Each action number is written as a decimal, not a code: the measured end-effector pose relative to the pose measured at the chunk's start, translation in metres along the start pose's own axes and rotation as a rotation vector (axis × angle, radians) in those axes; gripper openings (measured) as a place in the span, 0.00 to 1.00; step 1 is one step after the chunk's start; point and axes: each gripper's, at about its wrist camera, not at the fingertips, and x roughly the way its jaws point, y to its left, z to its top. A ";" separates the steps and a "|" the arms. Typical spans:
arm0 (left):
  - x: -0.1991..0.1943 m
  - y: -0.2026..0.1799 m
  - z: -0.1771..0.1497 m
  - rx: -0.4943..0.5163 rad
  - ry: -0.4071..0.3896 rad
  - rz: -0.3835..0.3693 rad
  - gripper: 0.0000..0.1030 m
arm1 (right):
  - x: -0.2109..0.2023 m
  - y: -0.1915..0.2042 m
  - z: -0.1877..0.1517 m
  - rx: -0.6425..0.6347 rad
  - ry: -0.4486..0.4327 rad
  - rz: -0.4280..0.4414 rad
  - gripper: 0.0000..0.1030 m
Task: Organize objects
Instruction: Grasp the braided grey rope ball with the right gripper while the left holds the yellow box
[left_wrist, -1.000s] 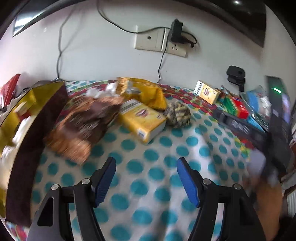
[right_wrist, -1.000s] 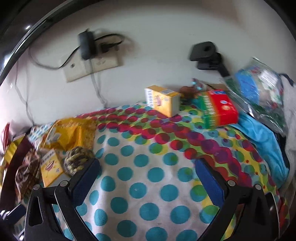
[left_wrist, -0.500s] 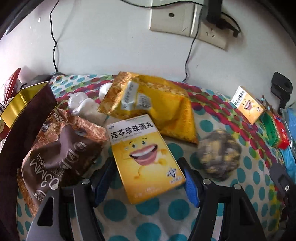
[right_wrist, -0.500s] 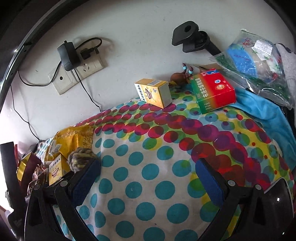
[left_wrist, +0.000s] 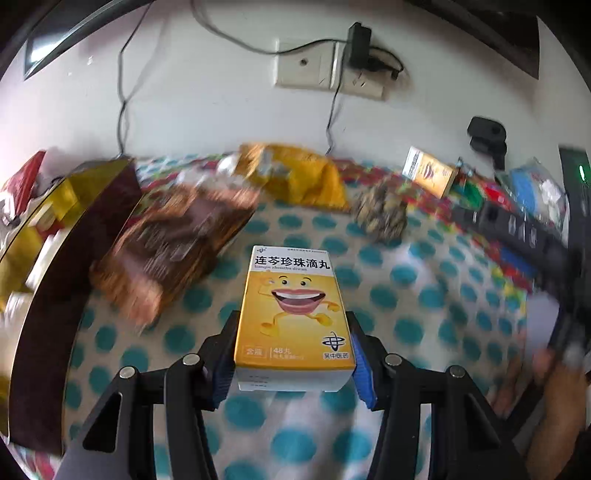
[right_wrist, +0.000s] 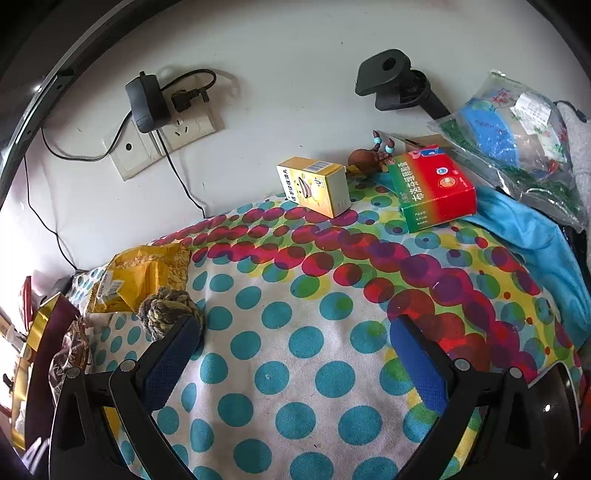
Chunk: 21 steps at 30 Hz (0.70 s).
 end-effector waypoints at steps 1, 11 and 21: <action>-0.002 0.003 -0.005 -0.001 0.007 0.006 0.51 | 0.000 0.002 0.000 -0.009 0.000 -0.003 1.00; -0.017 0.028 -0.031 0.011 -0.002 0.041 0.50 | 0.013 0.065 -0.003 -0.307 0.059 0.010 1.00; -0.017 0.033 -0.031 -0.022 -0.003 0.000 0.50 | 0.059 0.121 -0.009 -0.511 0.150 -0.015 0.93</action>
